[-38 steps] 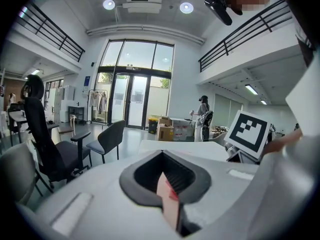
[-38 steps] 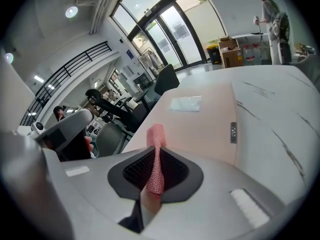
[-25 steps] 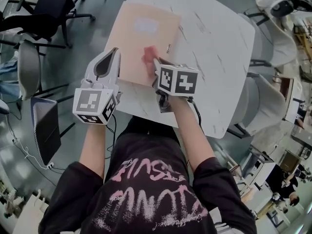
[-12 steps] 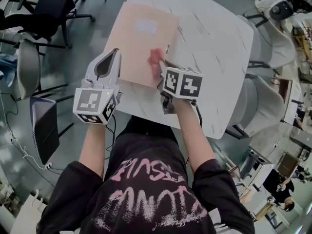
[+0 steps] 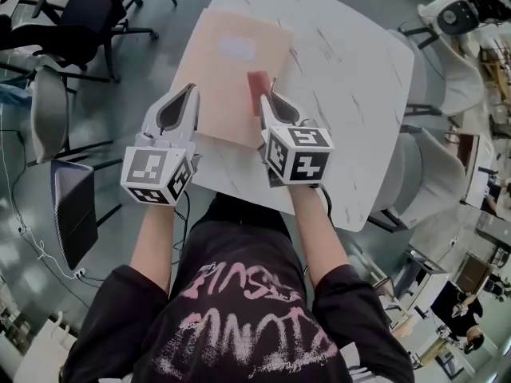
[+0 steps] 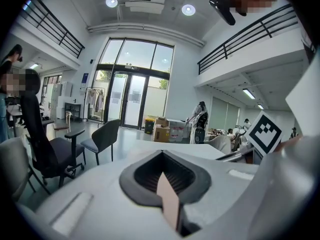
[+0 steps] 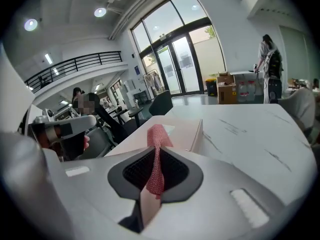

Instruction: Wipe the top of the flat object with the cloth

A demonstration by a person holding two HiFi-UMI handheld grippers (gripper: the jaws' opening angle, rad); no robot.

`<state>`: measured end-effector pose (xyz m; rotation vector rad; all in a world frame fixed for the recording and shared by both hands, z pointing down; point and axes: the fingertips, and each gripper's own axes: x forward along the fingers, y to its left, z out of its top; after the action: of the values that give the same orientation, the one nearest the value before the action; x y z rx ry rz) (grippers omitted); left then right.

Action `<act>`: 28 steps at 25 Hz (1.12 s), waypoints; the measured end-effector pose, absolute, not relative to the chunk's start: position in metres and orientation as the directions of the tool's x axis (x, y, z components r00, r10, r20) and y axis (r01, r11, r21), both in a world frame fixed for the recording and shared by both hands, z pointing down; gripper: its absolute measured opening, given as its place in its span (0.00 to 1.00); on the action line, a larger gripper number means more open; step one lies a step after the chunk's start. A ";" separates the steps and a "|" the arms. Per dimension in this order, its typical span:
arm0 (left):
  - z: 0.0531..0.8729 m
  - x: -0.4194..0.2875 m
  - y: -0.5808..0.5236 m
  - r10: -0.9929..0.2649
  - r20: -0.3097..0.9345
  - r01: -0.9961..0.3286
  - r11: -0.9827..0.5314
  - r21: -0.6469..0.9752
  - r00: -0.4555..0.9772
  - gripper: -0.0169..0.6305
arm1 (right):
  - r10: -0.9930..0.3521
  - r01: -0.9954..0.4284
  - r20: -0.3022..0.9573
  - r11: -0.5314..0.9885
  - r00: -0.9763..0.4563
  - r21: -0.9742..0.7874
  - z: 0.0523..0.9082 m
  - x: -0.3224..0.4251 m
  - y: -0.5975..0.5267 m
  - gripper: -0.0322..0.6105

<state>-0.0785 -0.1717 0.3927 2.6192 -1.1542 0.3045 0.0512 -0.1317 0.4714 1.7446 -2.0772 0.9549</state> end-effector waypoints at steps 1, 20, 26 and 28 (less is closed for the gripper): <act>0.392 -0.078 -0.171 -0.689 0.295 -0.745 -0.650 0.153 0.662 0.03 | -0.776 -0.946 0.581 0.059 -0.245 -0.319 0.473 0.051 -0.131 0.13; 0.390 -0.078 -0.169 -0.699 0.302 -0.755 -0.641 0.138 0.648 0.03 | -0.783 -0.940 0.567 0.065 -0.256 -0.334 0.477 0.049 -0.129 0.12; 0.385 -0.079 -0.168 -0.704 0.304 -0.760 -0.637 0.132 0.642 0.03 | -0.803 -0.942 0.538 0.083 -0.256 -0.325 0.466 0.049 -0.133 0.12; 0.382 -0.078 -0.169 -0.706 0.303 -0.762 -0.636 0.127 0.640 0.03 | -0.819 -0.945 0.518 0.082 -0.245 -0.317 0.459 0.053 -0.135 0.12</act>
<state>-0.0779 -0.1692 0.3823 2.6185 -1.1937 0.3300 0.0532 -0.1352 0.4590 1.7867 -2.1488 0.8961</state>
